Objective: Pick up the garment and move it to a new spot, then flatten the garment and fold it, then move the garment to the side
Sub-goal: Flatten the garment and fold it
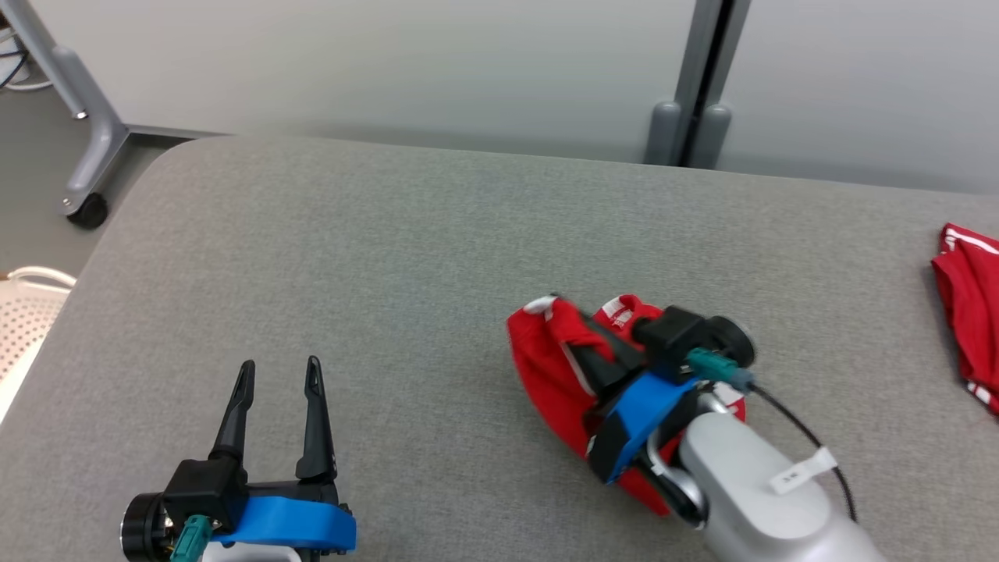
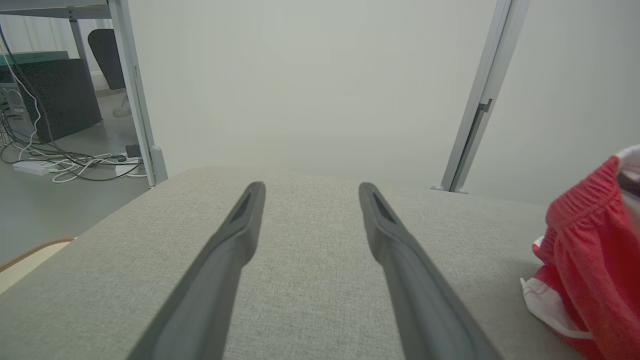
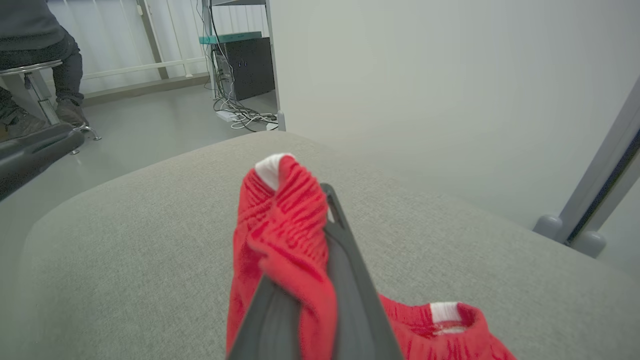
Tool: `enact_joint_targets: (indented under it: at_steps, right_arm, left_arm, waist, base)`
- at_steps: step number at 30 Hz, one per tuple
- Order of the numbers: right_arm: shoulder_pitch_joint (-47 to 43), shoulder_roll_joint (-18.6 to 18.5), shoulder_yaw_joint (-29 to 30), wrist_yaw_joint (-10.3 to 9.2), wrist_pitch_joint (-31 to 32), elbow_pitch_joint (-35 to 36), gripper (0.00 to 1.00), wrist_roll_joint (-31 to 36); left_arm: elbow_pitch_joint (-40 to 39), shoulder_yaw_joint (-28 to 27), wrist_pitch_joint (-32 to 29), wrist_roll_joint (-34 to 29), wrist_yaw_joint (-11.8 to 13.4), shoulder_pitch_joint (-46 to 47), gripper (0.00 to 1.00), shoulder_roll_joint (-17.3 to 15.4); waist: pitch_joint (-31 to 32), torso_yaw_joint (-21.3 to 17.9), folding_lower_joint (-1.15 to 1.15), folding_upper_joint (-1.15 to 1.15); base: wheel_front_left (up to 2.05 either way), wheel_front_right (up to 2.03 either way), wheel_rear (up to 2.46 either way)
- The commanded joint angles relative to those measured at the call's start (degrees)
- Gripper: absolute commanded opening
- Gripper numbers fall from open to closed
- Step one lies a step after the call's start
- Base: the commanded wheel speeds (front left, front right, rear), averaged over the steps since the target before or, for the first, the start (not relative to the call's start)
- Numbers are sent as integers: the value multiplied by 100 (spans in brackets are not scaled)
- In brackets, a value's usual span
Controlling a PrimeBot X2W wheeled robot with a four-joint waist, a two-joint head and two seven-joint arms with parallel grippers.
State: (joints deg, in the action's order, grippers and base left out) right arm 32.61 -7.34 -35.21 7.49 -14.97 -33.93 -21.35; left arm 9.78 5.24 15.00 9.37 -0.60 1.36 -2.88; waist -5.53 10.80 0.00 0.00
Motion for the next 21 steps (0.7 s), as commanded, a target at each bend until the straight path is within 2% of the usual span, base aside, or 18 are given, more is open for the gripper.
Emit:
enact_joint_targets:
  at_steps: [1,9,10,11,15,21]
  right_arm:
    - [151,136,-221,2,-26,-195,0,-56]
    - [226,438,-1190,1,-28,-772,0,-328]
    - [173,447,-1355,2,-27,-753,87,-417]
    - [137,448,-1512,2,-28,-729,100,-492]
    - [138,440,-1788,1,-27,-544,100,-708]
    - [-19,413,-1576,1,-27,-276,100,-503]
  left_arm:
    - [-11,24,23,33,19,76,100,1]
    - [4,120,23,159,102,121,100,0]
    - [5,136,23,169,116,128,100,1]
    - [5,149,23,167,123,132,100,-1]
    - [9,133,23,178,152,140,100,0]
    - [5,49,23,89,106,45,100,-1]
  waist:
    - [-91,138,0,0]
    - [-203,342,0,0]
    - [-213,347,0,0]
    - [-219,345,0,0]
    - [-211,231,0,0]
    - [-115,-49,0,0]
  base:
    - [0,0,0]
    - [0,0,0]
    - [0,0,0]
    - [0,0,0]
    - [0,0,0]
    - [0,0,0]
